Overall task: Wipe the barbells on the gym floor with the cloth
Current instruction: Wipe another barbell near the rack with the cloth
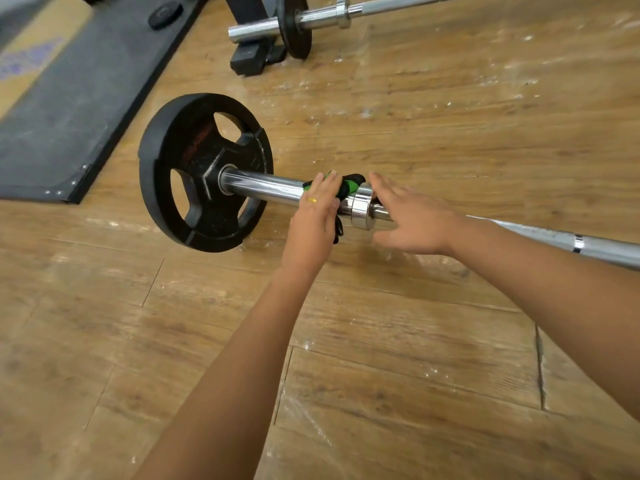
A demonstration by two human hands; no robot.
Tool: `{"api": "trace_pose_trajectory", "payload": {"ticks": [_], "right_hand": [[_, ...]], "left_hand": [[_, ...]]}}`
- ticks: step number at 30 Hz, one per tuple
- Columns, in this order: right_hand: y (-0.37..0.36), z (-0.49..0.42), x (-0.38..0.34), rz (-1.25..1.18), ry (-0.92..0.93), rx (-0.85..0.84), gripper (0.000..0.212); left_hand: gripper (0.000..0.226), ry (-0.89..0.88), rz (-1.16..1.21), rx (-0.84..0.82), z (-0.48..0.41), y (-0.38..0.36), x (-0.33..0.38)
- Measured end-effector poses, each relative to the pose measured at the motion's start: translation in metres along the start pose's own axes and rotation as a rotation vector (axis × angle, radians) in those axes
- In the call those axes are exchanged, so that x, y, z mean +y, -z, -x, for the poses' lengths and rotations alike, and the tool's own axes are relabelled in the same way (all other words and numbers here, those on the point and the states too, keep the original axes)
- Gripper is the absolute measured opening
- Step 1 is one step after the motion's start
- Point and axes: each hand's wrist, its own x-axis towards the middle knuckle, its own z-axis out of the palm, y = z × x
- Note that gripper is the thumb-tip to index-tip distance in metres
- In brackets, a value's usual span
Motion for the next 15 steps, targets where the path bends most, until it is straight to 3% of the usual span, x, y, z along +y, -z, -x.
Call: {"api": "trace_pose_trajectory", "payload": {"ticks": [5,10,15], "right_hand": [[0.007,-0.010,0.007,-0.035,-0.053,-0.021,0.098],[0.011,-0.016,0.012,-0.058,-0.078,-0.021,0.099],[0.015,-0.017,0.013,-0.060,-0.111,-0.047,0.097]], "left_hand": [[0.042,0.166,0.058,0.105,-0.023,-0.006,0.010],[0.051,0.040,0.032,0.111,0.001,-0.029,0.016],[0.044,0.054,0.025,0.000,-0.033,-0.004,0.011]]}}
